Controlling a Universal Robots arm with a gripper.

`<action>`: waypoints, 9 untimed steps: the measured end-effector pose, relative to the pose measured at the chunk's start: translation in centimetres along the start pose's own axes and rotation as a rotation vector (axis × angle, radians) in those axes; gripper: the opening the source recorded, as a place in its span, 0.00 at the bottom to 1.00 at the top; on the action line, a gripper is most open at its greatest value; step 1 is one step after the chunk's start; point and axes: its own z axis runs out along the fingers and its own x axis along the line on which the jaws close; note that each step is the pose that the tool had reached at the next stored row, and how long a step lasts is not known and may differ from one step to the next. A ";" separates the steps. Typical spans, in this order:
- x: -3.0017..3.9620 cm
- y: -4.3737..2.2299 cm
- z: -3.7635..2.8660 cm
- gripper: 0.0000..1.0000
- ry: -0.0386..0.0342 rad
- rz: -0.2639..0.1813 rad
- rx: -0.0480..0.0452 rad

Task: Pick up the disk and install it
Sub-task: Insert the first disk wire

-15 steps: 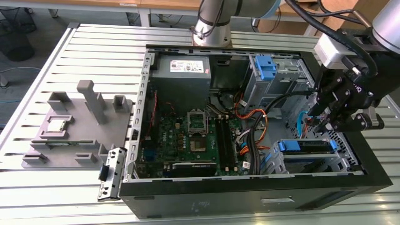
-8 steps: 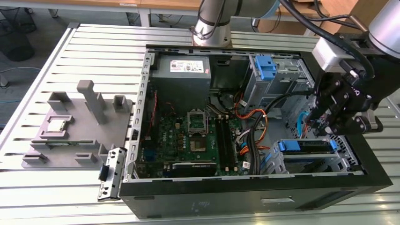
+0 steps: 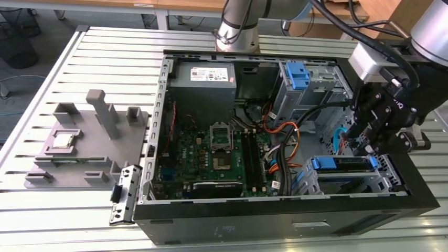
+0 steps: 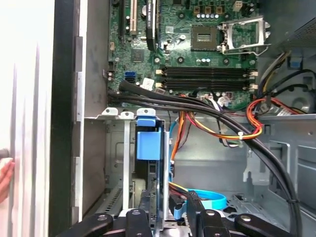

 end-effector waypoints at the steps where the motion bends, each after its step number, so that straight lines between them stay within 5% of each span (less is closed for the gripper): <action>1: 0.00 0.00 0.04 0.42 0.0086 0.000 -0.0001; 3: 0.00 -0.01 0.13 0.42 0.0236 0.001 -0.0003; 9: -0.01 -0.03 0.18 0.42 0.0267 0.001 -0.0005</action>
